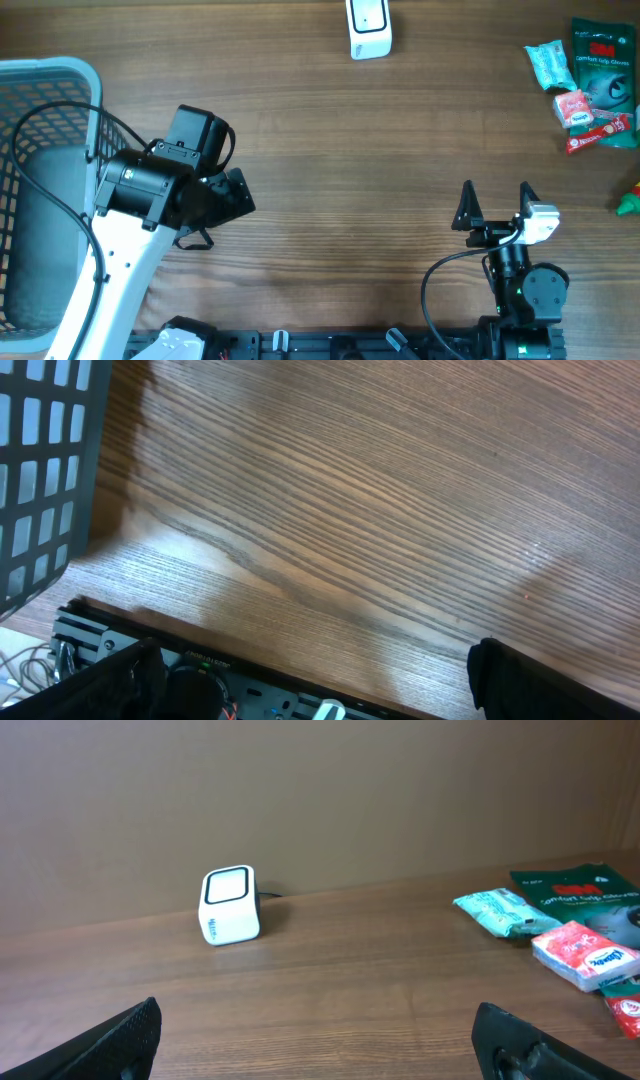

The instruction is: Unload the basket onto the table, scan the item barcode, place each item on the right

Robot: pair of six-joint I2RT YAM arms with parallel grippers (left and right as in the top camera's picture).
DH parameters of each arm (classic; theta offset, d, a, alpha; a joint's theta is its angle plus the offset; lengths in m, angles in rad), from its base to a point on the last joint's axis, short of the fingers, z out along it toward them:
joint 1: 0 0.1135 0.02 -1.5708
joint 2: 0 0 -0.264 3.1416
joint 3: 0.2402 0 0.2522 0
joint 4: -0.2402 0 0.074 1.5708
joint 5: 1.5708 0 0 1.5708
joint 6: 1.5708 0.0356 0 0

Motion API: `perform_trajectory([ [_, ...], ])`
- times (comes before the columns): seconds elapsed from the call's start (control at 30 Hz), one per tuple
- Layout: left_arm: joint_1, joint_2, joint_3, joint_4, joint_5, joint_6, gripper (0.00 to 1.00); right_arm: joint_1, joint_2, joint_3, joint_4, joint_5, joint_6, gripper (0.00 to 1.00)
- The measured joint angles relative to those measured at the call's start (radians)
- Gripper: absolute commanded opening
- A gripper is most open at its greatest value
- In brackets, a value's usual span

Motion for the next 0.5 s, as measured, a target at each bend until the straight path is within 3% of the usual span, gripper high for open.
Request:
perform_trajectory([
  [0.5, -0.008, -0.01, 0.0, 0.01, -0.046, 0.041, 1.0, 0.0, 0.0, 0.0, 0.0, 0.0, -0.002, 0.99],
])
